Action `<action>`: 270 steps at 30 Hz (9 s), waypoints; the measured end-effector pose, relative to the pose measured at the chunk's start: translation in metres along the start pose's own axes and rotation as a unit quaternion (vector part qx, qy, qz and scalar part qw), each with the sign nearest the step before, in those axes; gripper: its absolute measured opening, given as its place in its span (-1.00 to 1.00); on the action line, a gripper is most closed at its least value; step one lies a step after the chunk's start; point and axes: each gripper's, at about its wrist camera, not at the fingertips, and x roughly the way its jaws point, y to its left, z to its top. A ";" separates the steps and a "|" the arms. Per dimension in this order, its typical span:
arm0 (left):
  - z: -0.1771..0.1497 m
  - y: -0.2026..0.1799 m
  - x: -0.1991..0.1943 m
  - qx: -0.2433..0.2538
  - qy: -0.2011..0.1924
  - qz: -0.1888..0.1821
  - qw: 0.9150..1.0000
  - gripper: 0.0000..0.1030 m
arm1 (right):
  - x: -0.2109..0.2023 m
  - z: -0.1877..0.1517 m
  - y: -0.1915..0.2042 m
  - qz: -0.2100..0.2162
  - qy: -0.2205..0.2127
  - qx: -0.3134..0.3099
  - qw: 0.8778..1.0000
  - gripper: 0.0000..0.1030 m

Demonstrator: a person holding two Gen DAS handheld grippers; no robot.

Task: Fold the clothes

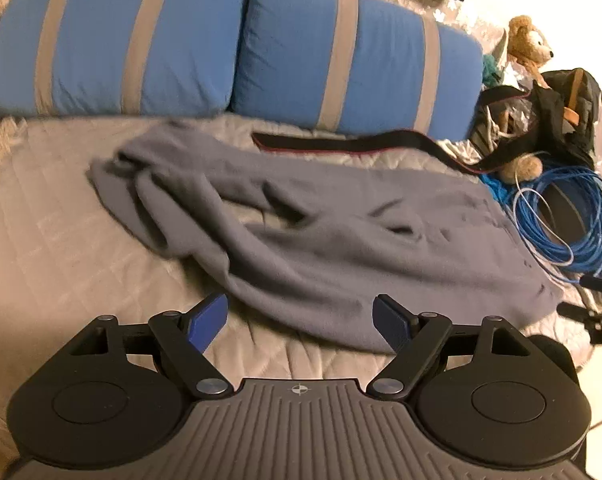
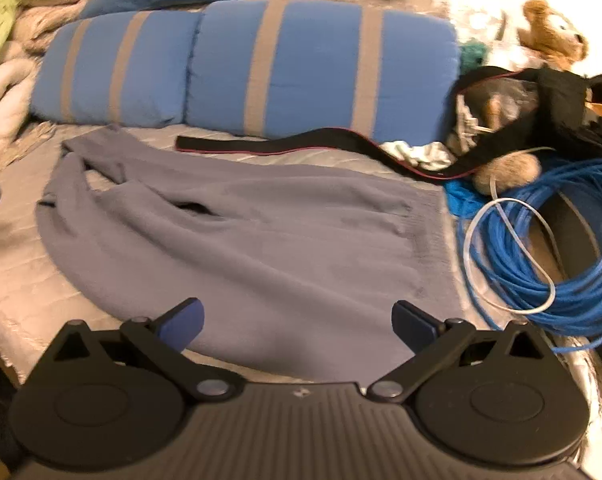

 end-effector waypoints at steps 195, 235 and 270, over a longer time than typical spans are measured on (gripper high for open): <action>-0.012 -0.002 0.083 0.515 -0.009 0.237 0.823 0.54 | 0.060 -0.056 -0.054 -0.237 -0.029 -0.512 0.825 -0.84; -0.022 0.115 0.040 0.520 0.042 0.272 0.808 0.41 | 0.066 -0.086 -0.054 -0.199 0.034 -0.524 0.827 -0.85; -0.070 0.124 0.039 0.642 0.102 0.305 0.696 -0.95 | 0.071 -0.090 -0.053 -0.192 0.051 -0.529 0.825 -0.84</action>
